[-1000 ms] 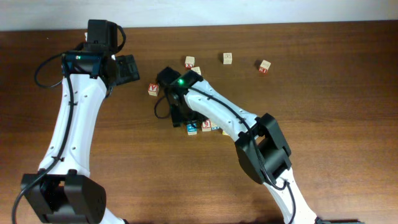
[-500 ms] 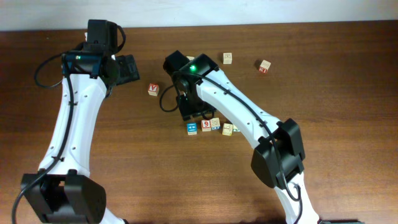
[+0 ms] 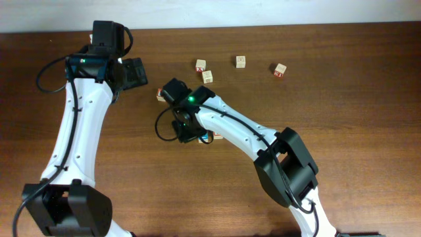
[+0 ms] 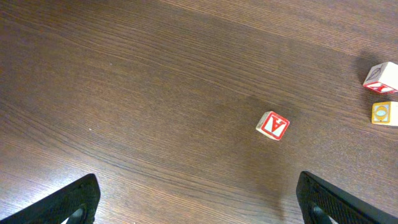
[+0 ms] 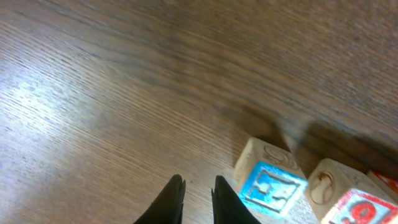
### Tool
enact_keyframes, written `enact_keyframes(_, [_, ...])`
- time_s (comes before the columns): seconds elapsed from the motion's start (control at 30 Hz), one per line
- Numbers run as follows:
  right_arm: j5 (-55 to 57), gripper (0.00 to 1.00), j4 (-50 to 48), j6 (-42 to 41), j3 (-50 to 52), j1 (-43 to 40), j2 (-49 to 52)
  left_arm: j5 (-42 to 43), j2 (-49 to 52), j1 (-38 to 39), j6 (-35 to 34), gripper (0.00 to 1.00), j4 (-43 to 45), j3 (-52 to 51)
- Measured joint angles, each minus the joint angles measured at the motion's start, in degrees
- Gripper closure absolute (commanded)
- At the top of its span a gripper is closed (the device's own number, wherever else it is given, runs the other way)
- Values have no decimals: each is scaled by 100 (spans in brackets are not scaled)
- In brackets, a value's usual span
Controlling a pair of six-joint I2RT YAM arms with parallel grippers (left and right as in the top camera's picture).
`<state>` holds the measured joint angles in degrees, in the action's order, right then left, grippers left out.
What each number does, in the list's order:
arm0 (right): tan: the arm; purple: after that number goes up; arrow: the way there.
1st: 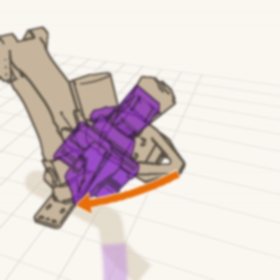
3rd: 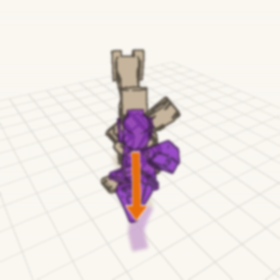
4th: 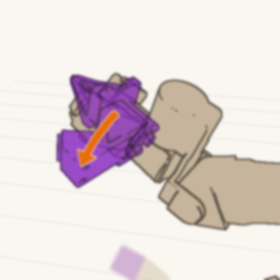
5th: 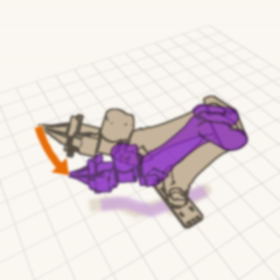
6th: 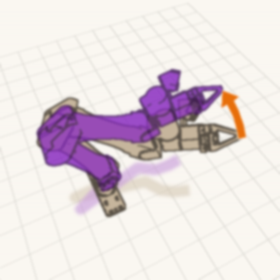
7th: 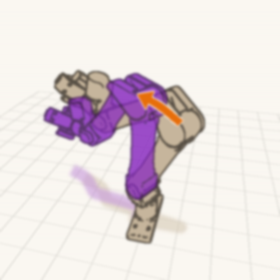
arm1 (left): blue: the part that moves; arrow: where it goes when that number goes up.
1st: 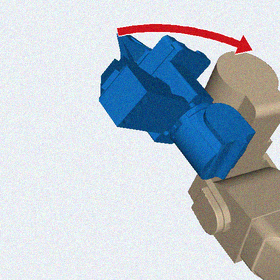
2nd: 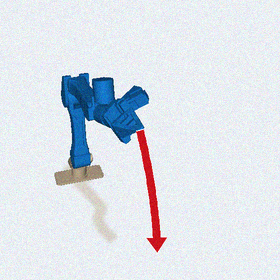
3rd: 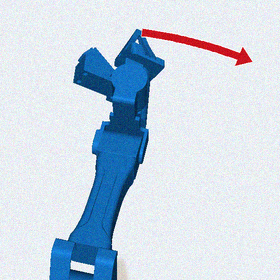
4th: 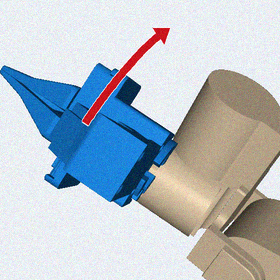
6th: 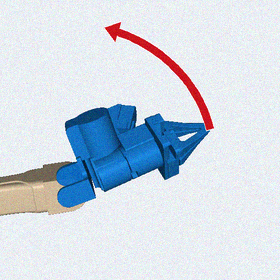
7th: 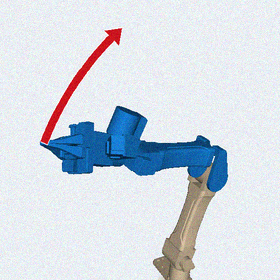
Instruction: Rotate 5 blocks
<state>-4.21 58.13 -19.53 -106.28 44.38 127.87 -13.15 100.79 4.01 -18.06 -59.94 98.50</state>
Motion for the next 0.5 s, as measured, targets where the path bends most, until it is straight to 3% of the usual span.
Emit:
enact_keyframes(0.1, [0,89,-90,0,44,50,2,0,0,0,0,1,0,0])
enact_keyframes(0.5, [529,88,232,-149,70,39,195,0,0,0,0,1,0,0])
